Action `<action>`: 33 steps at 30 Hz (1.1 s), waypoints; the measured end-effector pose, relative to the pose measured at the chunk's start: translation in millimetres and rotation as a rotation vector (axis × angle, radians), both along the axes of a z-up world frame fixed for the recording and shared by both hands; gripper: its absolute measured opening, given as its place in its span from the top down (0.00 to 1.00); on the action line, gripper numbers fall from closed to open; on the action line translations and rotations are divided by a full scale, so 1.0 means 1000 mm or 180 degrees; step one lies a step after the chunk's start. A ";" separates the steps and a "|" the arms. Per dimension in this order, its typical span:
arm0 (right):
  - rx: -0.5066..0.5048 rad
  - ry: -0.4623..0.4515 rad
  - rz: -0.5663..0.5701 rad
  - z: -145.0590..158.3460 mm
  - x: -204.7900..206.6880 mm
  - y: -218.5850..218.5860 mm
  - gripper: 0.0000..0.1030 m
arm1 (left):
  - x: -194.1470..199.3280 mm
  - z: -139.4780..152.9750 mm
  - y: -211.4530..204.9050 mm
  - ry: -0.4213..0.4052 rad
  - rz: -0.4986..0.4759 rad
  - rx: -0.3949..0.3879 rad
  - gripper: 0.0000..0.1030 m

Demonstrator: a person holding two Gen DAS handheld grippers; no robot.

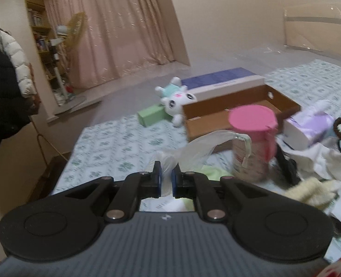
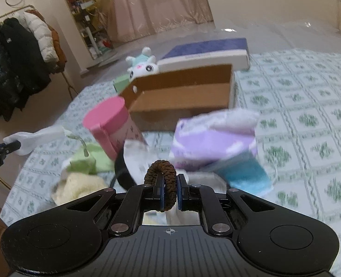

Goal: Organize soft objects
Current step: 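Carry the brown hair tie into the cardboard box and release it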

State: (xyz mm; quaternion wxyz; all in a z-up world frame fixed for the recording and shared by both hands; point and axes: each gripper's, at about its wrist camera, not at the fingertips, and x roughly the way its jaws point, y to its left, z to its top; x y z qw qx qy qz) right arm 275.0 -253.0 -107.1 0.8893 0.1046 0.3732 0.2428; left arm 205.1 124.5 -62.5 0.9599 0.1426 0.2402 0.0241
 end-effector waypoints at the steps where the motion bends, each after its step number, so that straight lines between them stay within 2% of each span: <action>1: 0.0030 -0.0020 0.0015 0.004 0.005 -0.001 0.90 | 0.004 0.003 0.003 -0.0020 0.0028 0.0009 0.91; 5: 0.0115 -0.0077 0.0088 0.017 0.033 -0.002 0.90 | 0.024 0.010 0.009 -0.0097 0.0079 0.0027 0.91; 10: 0.0102 -0.0186 0.0133 0.029 0.077 0.002 0.90 | 0.062 0.017 0.007 -0.0200 -0.0026 -0.0033 0.91; 17: 0.0232 -0.0141 0.0267 0.032 0.148 0.010 0.90 | 0.138 0.016 -0.011 -0.0232 -0.0458 -0.0135 0.91; 23: 0.0143 -0.0157 0.0361 0.020 0.193 0.018 0.90 | 0.211 -0.006 -0.027 -0.0208 -0.0958 -0.0239 0.90; 26: 0.0100 -0.0172 0.0405 0.011 0.207 0.021 0.90 | 0.244 -0.016 -0.029 -0.0162 -0.1209 -0.0430 0.90; 29: 0.0077 -0.0177 0.0425 0.004 0.217 0.022 0.90 | 0.271 -0.026 -0.028 -0.0043 -0.1402 -0.0631 0.80; 30: 0.0083 -0.0166 0.0423 0.002 0.220 0.021 0.90 | 0.279 -0.031 -0.028 0.0017 -0.1410 -0.0688 0.72; 31: 0.0090 -0.0148 0.0422 0.000 0.222 0.020 0.90 | 0.283 -0.035 -0.027 0.0049 -0.1383 -0.0700 0.66; 33: 0.0095 -0.0123 0.0432 -0.004 0.226 0.019 0.90 | 0.290 -0.045 -0.027 0.0138 -0.1277 -0.0626 0.62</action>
